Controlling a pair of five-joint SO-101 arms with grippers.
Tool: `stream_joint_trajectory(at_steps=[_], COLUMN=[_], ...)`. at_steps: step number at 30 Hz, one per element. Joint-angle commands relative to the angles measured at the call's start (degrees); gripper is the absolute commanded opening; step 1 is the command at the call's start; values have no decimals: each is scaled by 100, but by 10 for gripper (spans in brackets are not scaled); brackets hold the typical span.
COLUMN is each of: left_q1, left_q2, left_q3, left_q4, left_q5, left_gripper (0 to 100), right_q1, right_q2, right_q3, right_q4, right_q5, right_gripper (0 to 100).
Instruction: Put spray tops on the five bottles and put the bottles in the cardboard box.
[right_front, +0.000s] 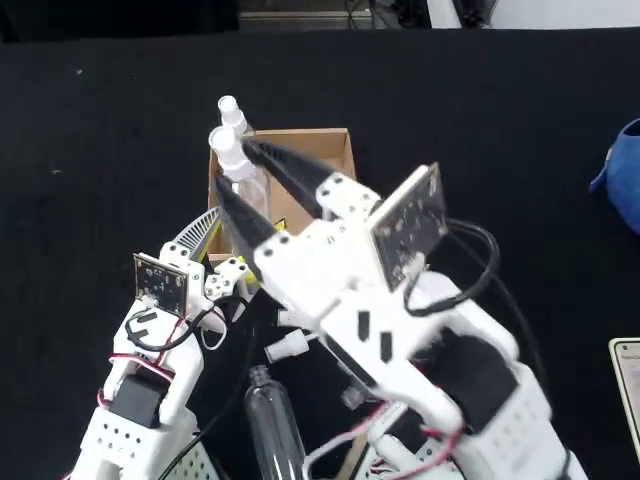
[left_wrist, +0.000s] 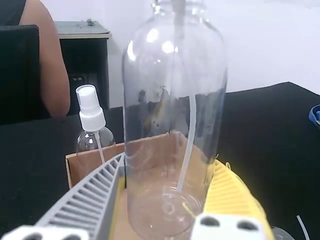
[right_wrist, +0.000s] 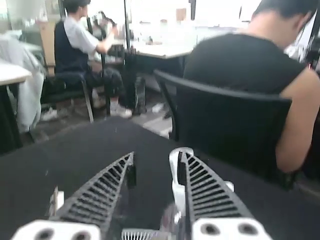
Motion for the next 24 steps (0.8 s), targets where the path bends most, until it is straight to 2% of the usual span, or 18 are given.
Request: stream_joint_trajectory(at_steps=[1,5,8,14,20,24], left_q1=[57,66,101,743,840,840], left_q2=[-79,-79,-79,-70,-70,-70], left_q3=[-136,-145,-110,4,127,127], left_q4=[-132,-132,-132,-114,-132,-132], left_q5=[-26,-18,-35,-70,-70,-70], left_gripper=[30,30,30,30,30,30], right_q1=[193,782,941,818,457,448], right_q2=[-444,-945,-1226,-1420,-1429,-1429], right_q3=[-13,31,470,1842,2105,2185], right_q4=[686,1310,1556,870,870,844], right_q5=[53,26,53,53,44,44], right_gripper=[117,117,117,125,301,318])
